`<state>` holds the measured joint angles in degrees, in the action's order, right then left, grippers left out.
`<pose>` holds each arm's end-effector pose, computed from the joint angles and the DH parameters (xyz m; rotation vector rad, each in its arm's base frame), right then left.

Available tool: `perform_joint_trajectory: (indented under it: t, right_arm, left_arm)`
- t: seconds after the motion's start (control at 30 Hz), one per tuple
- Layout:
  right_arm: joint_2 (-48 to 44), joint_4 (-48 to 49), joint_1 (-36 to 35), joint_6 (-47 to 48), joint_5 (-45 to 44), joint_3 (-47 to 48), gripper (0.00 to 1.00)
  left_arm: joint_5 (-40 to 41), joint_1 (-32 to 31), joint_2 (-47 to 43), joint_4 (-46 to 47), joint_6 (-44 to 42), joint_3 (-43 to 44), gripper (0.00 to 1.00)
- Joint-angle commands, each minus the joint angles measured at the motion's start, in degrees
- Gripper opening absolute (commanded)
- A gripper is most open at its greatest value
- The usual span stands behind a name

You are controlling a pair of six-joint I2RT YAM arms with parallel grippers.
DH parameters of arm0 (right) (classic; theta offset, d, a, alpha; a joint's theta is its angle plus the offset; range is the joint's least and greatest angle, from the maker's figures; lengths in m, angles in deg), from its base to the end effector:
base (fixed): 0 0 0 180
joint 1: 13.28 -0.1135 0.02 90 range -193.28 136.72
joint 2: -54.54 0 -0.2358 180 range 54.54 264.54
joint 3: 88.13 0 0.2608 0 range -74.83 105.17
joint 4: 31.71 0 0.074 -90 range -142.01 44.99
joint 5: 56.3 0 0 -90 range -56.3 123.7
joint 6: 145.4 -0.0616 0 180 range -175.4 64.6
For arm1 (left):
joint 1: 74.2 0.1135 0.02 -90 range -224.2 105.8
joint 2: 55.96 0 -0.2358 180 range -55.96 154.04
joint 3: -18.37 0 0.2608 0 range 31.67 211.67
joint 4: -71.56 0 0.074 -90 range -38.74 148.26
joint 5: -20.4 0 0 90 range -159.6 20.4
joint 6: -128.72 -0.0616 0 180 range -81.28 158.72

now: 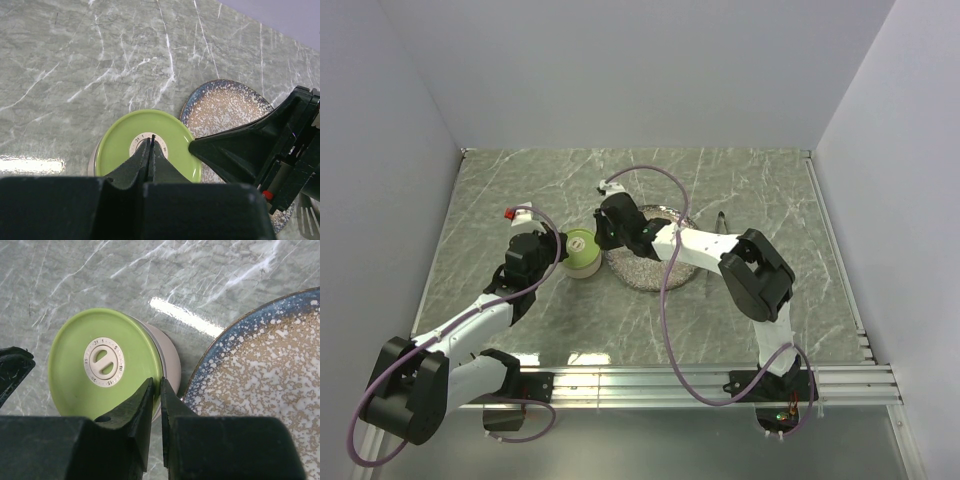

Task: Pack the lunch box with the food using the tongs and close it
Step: Put the lid back on the lunch box

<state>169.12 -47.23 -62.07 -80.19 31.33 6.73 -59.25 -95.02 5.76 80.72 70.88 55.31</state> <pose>0.3144 0.3551 0.1617 -0.4477 2.2233 0.6658 0.2607 -0.0873 0.1756 -0.3112 1.8399 -0.4791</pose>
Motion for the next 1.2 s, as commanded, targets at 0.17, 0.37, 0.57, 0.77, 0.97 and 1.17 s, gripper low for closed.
perform_joint_trajectory:
  t: [0.17, 0.37, 0.57, 0.77, 0.97, 1.17]
  right_arm:
    - [2.2, -4.5, -1.4, 1.4, -1.4, 2.1, 0.17]
    - [0.7, -4.5, -1.4, 1.9, -1.9, 1.8, 0.27]
    - [-1.6, -3.3, -1.4, 2.8, -1.6, 1.8, 0.52]
    - [-6.3, 1.4, -1.4, 3.9, -1.5, -0.6, 0.6]
    - [-16.5, 6.4, -0.7, 5.7, -5.9, -7.9, 0.63]
    - [-33.2, 14.6, 3.7, 6.7, -10.9, -23.1, 0.7]
  left_arm:
    - [-0.3, -0.1, -1.2, 2.3, -0.7, -0.4, 0.01]
    - [-0.2, -0.1, -1.7, 2.5, -0.8, -0.6, 0.01]
    - [2.0, -0.1, -2.7, 2.2, -0.8, -0.7, 0.09]
    - [4.5, -0.1, -5.5, 2.1, -1.1, -1.0, 0.3]
    - [10.1, -0.1, -11.7, 0.8, -1.0, -2.2, 0.76]
    - [15.3, -0.1, -18.5, -3.2, -0.8, -1.8, 0.99]
